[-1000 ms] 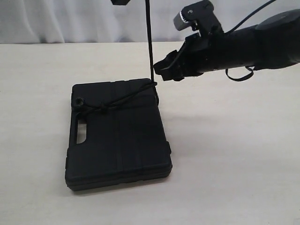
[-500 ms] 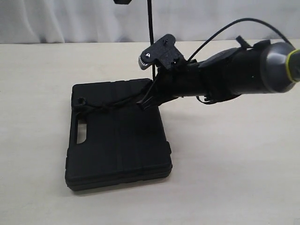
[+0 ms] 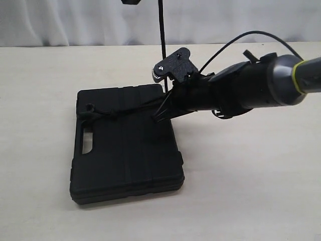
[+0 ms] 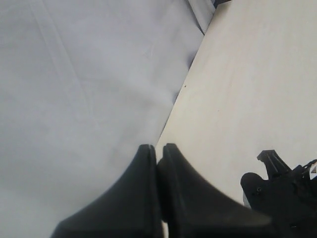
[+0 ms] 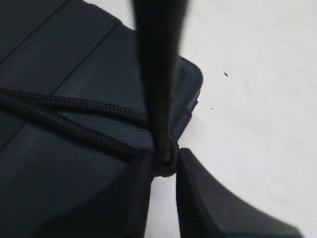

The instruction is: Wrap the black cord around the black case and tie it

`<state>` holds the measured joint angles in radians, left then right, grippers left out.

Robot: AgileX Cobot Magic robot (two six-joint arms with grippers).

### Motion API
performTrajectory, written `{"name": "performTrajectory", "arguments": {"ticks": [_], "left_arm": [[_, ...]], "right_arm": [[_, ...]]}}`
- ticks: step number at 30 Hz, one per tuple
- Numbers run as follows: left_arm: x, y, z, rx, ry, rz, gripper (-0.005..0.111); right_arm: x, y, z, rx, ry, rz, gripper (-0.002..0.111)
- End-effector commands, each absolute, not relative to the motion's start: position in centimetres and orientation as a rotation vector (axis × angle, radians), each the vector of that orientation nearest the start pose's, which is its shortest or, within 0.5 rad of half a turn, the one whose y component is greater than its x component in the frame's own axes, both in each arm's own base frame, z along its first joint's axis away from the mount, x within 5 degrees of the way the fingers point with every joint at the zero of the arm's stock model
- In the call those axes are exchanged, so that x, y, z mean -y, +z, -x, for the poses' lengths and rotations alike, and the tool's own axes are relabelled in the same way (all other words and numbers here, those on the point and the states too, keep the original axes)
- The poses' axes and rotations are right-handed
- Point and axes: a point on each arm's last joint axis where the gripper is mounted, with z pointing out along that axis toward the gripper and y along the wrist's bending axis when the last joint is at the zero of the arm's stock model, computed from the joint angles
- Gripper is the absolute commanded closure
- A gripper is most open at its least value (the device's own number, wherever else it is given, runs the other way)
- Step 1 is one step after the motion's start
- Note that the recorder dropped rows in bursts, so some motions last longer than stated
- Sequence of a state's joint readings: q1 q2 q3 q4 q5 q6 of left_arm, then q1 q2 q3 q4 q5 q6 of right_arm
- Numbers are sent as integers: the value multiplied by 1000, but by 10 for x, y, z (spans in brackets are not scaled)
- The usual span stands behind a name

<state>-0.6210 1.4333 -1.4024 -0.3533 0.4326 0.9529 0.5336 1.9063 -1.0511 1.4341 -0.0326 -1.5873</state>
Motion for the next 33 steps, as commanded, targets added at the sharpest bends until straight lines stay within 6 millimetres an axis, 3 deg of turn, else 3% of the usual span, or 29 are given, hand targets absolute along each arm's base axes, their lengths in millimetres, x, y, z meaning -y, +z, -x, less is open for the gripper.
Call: {"name": "performTrajectory", "arguments": {"ticks": [1, 4, 6, 10, 13, 15, 18, 22, 25, 28, 30, 32, 33], "left_arm": [[203, 424, -261, -1456, -137, -1149, 107], [203, 423, -260, -1463, -140, -1158, 107], [203, 421, -259, -1477, -147, -1178, 107], [204, 421, -259, -1482, -156, -1177, 107], [204, 420, -258, -1493, -177, -1177, 107], [205, 419, -257, -1503, -193, -1179, 107], [205, 418, -257, -1510, -196, -1193, 107], [205, 416, -255, -1525, -205, -1214, 107], [205, 415, -255, -1528, -205, -1227, 107], [205, 415, -255, -1528, -205, -1227, 107], [205, 415, -255, -1523, -195, -1237, 101], [205, 413, -254, -1527, -193, -1263, 80], [205, 412, -253, -1526, -188, -1287, 61]], "right_arm": [[-191, 175, -327, -2169, 162, 774, 82], [-187, 189, -322, -2138, 168, 763, 56], [-185, 213, -316, -2077, 191, 746, 47], [-187, 261, -297, -1941, 324, 788, 47], [-182, 289, -301, -1870, 267, 708, 47], [-190, 298, -301, -1838, 342, 742, 48], [-194, 302, -304, -1825, 364, 749, 56], [-184, 300, -315, -1839, 217, 645, 90], [-182, 301, -316, -1836, 197, 635, 104], [-182, 303, -315, -1832, 197, 638, 104], [-182, 302, -315, -1835, 197, 639, 104], [-182, 301, -315, -1836, 195, 638, 104], [-181, 300, -315, -1840, 190, 637, 104]]}}
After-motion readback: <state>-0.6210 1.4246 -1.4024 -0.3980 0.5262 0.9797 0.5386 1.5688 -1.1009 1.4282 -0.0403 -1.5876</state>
